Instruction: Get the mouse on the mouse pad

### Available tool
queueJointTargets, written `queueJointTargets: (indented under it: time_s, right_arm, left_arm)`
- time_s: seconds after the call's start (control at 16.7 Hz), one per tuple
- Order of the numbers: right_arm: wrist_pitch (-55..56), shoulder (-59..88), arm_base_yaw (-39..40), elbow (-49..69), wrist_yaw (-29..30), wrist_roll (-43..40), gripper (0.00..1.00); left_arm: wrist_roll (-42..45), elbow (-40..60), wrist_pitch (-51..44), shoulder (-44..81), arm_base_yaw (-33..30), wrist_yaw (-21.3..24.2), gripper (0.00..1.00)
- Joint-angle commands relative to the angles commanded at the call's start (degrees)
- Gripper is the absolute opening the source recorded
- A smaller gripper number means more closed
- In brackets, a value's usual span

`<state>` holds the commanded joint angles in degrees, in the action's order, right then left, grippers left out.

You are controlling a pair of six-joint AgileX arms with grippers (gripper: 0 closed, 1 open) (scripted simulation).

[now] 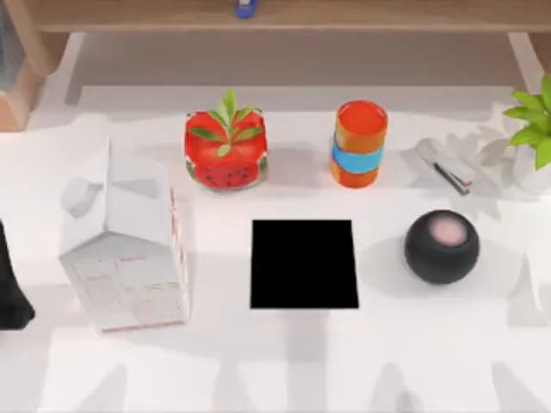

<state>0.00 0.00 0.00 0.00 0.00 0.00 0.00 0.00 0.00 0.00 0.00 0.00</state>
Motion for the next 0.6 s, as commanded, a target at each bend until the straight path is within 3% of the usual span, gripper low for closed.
queueJointTargets:
  time_s: [0.3, 0.6]
  right_arm:
    - [0.0, 0.0, 0.0, 0.0, 0.0, 0.0, 1.0]
    - [0.0, 0.0, 0.0, 0.0, 0.0, 0.0, 1.0]
  left_arm:
    - [0.3, 3.3, -3.2, 3.7, 0.6, 0.0, 1.0]
    - [1.7, 16.6, -15.9, 21.6, 2.8, 0.0, 1.0]
